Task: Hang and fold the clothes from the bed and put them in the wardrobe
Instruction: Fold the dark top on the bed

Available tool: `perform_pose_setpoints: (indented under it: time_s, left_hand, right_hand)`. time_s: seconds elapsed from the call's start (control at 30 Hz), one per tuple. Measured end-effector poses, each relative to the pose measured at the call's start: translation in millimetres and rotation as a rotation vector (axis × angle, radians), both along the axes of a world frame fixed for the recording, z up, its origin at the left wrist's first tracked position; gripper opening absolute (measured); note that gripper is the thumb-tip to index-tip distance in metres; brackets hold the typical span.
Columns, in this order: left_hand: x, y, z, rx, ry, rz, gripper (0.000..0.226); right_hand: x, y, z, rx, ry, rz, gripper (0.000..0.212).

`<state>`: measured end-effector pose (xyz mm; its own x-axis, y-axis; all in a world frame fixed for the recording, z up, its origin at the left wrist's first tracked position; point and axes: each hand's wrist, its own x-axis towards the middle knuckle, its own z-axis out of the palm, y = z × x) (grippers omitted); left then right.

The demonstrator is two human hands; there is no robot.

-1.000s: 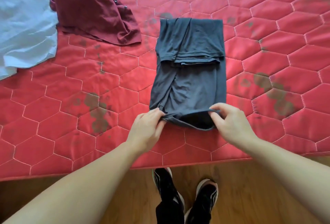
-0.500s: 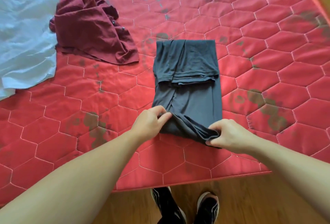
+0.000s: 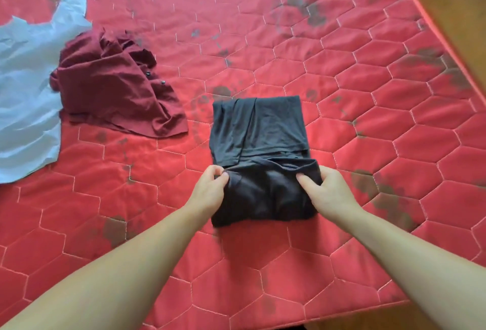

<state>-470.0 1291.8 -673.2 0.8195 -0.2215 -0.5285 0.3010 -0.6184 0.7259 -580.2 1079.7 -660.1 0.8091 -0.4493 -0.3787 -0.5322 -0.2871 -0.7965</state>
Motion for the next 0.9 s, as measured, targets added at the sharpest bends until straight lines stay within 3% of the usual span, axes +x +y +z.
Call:
perform_pose_setpoints:
  time_s: [0.07, 0.2, 0.27, 0.33, 0.4, 0.53, 0.63, 0.73, 0.83, 0.9]
  left_hand:
    - [14, -10, 2, -0.001, -0.01, 0.095, 0.012]
    - [23, -19, 0, 0.062, -0.024, 0.026, 0.027]
    - [22, -19, -6, 0.113, 0.031, -0.043, 0.032]
    - [17, -15, -15, 0.129, 0.098, -0.136, 0.021]
    - [15, -12, -18, 0.068, 0.181, -0.176, 0.008]
    - [21, -11, -19, -0.002, 0.244, -0.149, 0.011]
    - [30, -18, -18, -0.133, 0.229, -0.019, 0.019]
    - [42, -28, -22, -0.292, 0.273, 0.296, 0.024]
    - [44, -26, -36, -0.182, 0.263, 0.291, 0.022]
    - [39, -24, -41, -0.095, 0.266, 0.224, 0.009]
  right_hand:
    - [16, -4, -3, -0.021, -0.048, -0.099, 0.024]
    - [29, -11, -16, -0.012, -0.056, -0.094, 0.024]
    - [28, -18, -23, 0.092, 0.053, 0.008, 0.017]
    - [24, -26, -34, 0.277, 0.188, 0.085, 0.007]
    - [20, -34, -45, 0.431, 0.303, 0.075, 0.01]
    - [23, -39, -55, 0.53, 0.419, 0.004, 0.011]
    - [32, -37, -55, 0.6, 0.344, -0.037, 0.01]
    - [45, -35, -53, 0.692, 0.249, -0.112, 0.01]
    - [51, -33, -58, 0.58, 0.285, -0.127, 0.008]
    - [50, -33, -62, 0.466, 0.348, -0.083, 0.006]
